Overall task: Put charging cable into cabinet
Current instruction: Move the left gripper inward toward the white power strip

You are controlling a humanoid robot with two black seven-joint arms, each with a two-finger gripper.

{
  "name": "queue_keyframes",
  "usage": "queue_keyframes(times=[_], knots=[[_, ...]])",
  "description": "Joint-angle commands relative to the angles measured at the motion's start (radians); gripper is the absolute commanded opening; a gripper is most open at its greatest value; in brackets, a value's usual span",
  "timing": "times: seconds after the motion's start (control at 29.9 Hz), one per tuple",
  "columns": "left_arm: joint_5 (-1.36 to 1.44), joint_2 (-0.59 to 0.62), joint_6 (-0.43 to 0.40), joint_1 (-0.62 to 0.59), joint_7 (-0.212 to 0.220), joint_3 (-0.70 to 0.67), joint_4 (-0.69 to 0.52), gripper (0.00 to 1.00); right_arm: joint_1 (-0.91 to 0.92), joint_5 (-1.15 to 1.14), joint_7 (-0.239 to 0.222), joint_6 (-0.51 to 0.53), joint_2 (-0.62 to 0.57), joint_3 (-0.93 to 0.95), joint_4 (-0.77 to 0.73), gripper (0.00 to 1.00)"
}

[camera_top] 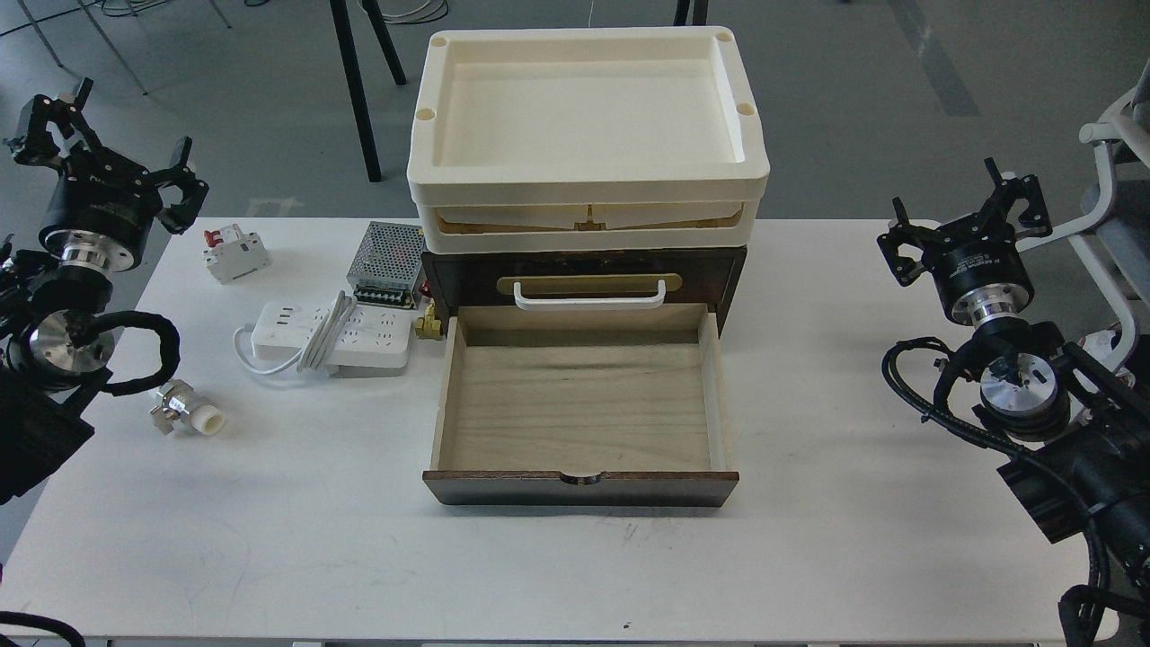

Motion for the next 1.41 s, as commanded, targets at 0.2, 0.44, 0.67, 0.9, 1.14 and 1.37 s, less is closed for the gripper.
queue_keyframes(times=[0.2,0.44,0.67,0.9,1.14,1.37], knots=[[0.000,0.014,0.000,-0.009,0.000,0.001,0.000,1.00,-0.003,0.000,0.000,0.002,0.000,-0.001,0.000,1.00],[0.222,0.157,0.000,-0.038,0.012,0.015,-0.118,0.99,-0.004,0.000,0.000,0.002,0.000,-0.001,0.002,1.00],[0.685,0.354,0.000,-0.078,0.010,0.011,-0.342,0.99,-0.007,0.000,0.000,0.003,0.000,-0.003,0.003,1.00],[1.334,0.399,0.000,-0.116,0.010,0.012,-0.469,0.99,-0.007,0.000,0.000,0.005,0.000,-0.003,0.003,1.00],[1.791,0.343,0.179,-0.096,0.007,0.043,-0.471,0.99,-0.009,0.000,0.000,0.005,0.000,-0.003,0.003,1.00],[1.939,0.244,0.367,-0.087,0.018,0.227,-0.449,0.98,-0.009,0.000,0.000,0.005,0.000,-0.005,0.005,1.00]])
